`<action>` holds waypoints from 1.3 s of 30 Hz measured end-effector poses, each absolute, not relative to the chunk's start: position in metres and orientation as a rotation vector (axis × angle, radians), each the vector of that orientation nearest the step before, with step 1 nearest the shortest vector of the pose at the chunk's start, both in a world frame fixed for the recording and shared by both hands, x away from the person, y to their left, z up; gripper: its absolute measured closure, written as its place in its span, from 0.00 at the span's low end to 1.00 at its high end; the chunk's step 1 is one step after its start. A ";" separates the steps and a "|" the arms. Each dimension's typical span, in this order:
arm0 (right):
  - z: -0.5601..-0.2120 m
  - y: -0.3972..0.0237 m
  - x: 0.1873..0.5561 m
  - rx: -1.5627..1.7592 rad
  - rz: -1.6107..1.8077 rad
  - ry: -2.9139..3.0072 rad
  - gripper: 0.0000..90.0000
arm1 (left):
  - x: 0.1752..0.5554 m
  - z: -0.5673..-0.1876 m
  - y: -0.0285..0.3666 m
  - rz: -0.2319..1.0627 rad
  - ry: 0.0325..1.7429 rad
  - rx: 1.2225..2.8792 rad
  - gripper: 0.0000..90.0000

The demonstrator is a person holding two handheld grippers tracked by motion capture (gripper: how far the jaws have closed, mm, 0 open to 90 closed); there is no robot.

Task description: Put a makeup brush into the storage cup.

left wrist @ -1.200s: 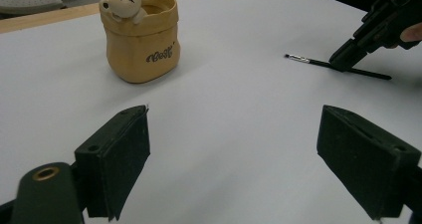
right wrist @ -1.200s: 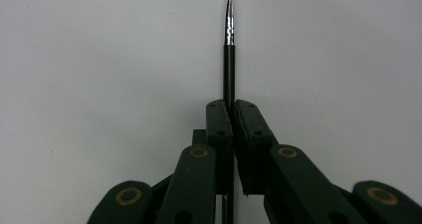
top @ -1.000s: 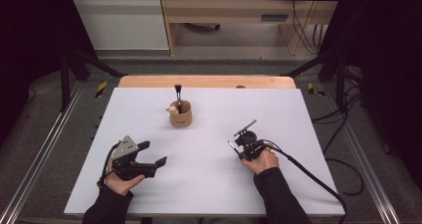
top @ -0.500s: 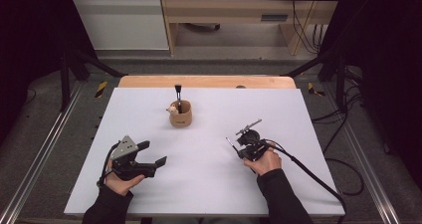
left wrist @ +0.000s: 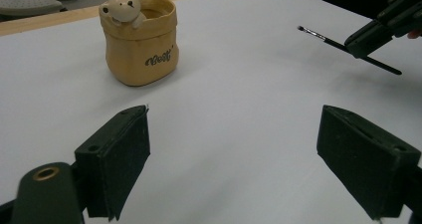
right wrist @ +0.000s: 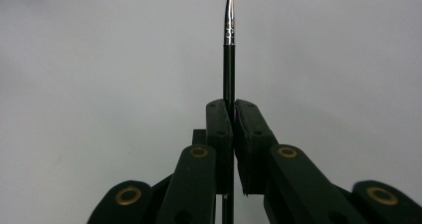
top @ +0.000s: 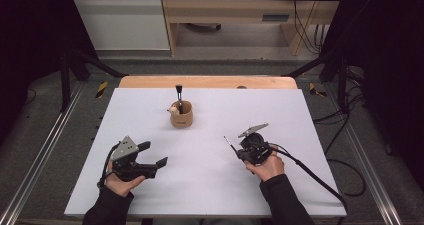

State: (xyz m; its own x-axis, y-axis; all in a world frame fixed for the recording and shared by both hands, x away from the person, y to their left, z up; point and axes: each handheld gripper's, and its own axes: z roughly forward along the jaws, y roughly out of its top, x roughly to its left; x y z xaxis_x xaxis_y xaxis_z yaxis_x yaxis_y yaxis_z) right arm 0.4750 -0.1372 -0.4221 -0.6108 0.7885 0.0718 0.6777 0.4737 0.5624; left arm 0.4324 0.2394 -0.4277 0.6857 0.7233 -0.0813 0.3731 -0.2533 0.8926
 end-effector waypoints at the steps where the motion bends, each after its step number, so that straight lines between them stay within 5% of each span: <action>1: -0.421 -0.137 0.474 1.258 0.845 2.518 0.95 | 0.432 -0.428 0.239 0.425 0.860 1.868 0.14; 39: -0.423 -0.144 0.450 1.105 1.219 2.431 0.95 | 0.427 -0.420 0.230 0.400 0.828 1.843 0.14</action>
State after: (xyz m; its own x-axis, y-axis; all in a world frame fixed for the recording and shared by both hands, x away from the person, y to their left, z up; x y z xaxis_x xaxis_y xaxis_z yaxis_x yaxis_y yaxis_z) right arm 0.4504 -0.1443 -0.4230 -0.6985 0.7018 0.1398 0.5318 0.3784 0.7576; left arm 0.4268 0.2301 -0.4197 0.7073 0.7000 -0.0992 0.3570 -0.2326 0.9047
